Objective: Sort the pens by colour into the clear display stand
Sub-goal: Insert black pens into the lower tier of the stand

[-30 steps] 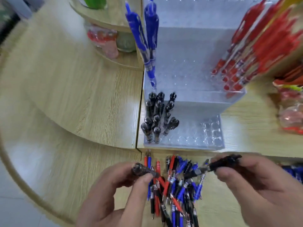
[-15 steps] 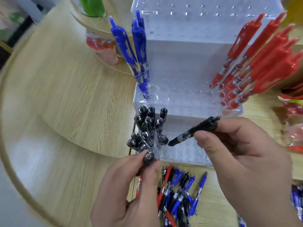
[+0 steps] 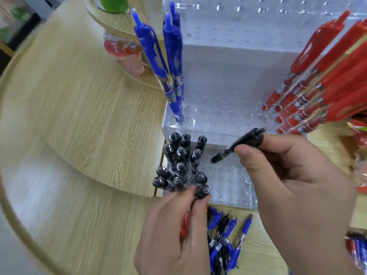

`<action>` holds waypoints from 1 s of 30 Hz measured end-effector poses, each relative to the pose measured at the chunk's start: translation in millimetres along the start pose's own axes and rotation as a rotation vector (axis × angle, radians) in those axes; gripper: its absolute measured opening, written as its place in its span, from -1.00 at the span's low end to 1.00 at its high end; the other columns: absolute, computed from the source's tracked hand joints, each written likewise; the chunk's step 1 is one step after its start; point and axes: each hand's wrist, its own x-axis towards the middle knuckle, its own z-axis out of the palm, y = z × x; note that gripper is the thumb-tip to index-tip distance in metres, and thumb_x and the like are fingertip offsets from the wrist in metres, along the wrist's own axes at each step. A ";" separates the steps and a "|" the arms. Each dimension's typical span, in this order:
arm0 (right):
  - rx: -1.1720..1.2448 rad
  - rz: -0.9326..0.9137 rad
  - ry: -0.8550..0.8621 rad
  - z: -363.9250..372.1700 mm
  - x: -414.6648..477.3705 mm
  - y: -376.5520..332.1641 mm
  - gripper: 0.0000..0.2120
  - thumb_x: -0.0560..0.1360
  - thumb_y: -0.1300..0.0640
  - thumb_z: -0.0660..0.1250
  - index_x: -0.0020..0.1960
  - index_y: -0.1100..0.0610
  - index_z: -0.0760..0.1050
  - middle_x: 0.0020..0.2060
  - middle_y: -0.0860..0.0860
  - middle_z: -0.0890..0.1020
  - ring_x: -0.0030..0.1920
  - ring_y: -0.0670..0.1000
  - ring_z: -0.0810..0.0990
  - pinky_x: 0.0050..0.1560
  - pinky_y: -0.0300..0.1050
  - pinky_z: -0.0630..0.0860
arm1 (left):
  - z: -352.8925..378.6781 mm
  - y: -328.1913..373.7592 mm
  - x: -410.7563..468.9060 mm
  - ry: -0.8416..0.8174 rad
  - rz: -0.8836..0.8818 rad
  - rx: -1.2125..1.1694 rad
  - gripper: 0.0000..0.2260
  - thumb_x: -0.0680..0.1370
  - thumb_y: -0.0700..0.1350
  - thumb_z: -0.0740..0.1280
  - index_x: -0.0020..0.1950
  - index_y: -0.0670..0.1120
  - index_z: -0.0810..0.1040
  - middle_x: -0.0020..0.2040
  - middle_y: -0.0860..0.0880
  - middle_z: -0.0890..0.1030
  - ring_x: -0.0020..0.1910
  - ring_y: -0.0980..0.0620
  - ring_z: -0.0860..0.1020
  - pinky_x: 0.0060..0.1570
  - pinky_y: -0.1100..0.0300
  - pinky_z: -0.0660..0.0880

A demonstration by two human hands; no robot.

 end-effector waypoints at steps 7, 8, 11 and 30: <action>-0.135 -0.148 -0.066 8.6 5.3 -9.2 -0.91 0.43 -0.10 0.39 -0.09 -0.26 0.52 -0.24 -0.37 0.60 -0.19 -0.37 0.59 -0.16 -0.58 0.40 | 16.0 0.5 -17.2 0.016 0.105 -0.056 -0.88 0.43 0.00 0.44 -0.17 -0.03 0.69 -0.23 0.04 0.62 -0.14 0.27 0.55 -0.14 0.51 0.39; -0.161 -0.167 -0.081 9.8 4.8 -7.1 -0.92 0.44 -0.10 0.40 -0.08 -0.24 0.54 -0.19 -0.37 0.59 -0.18 -0.35 0.60 -0.16 -0.56 0.42 | 15.9 -0.4 -17.5 0.030 0.114 -0.032 -0.88 0.43 -0.02 0.45 -0.18 -0.05 0.69 -0.24 0.03 0.62 -0.16 0.25 0.55 -0.14 0.49 0.39; -0.293 -0.207 -0.154 13.5 1.7 4.0 -0.90 0.49 -0.08 0.39 -0.06 -0.10 0.63 -0.24 -0.26 0.62 -0.19 -0.17 0.62 -0.18 -0.35 0.50 | 15.2 -8.3 -21.1 0.064 0.109 -0.019 -0.89 0.43 -0.09 0.48 -0.21 -0.12 0.69 -0.25 -0.02 0.63 -0.19 0.19 0.56 -0.13 0.44 0.41; -0.636 -0.110 -0.307 -23.7 -78.2 37.8 -0.82 0.48 -0.16 0.23 -0.15 -0.17 0.59 -0.37 -0.24 0.57 -0.33 -0.17 0.44 -0.38 -0.44 0.23 | -4.0 -88.2 -56.6 -0.108 -0.482 -0.044 -0.80 0.42 -0.10 0.52 -0.12 0.16 0.55 -0.23 0.03 0.59 -0.31 0.09 0.54 -0.32 0.46 0.41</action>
